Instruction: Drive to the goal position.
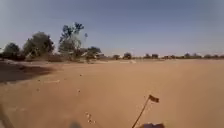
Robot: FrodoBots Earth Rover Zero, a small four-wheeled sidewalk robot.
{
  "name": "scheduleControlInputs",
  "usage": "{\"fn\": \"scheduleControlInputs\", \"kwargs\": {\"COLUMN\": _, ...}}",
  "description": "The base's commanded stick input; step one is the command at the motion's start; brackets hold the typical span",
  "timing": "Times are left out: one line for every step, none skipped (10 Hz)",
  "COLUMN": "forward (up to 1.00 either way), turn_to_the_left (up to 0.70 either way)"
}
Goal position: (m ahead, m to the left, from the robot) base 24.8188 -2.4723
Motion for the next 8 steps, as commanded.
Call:
{"fn": "scheduleControlInputs", "kwargs": {"forward": 0.70, "turn_to_the_left": 0.00}}
{"fn": "scheduleControlInputs", "kwargs": {"forward": 0.70, "turn_to_the_left": 0.00}}
{"fn": "scheduleControlInputs", "kwargs": {"forward": 0.70, "turn_to_the_left": 0.00}}
{"fn": "scheduleControlInputs", "kwargs": {"forward": 0.70, "turn_to_the_left": 0.00}}
{"fn": "scheduleControlInputs", "kwargs": {"forward": 0.70, "turn_to_the_left": 0.00}}
{"fn": "scheduleControlInputs", "kwargs": {"forward": 0.70, "turn_to_the_left": 0.00}}
{"fn": "scheduleControlInputs", "kwargs": {"forward": 0.70, "turn_to_the_left": 0.00}}
{"fn": "scheduleControlInputs", "kwargs": {"forward": 0.70, "turn_to_the_left": 0.00}}
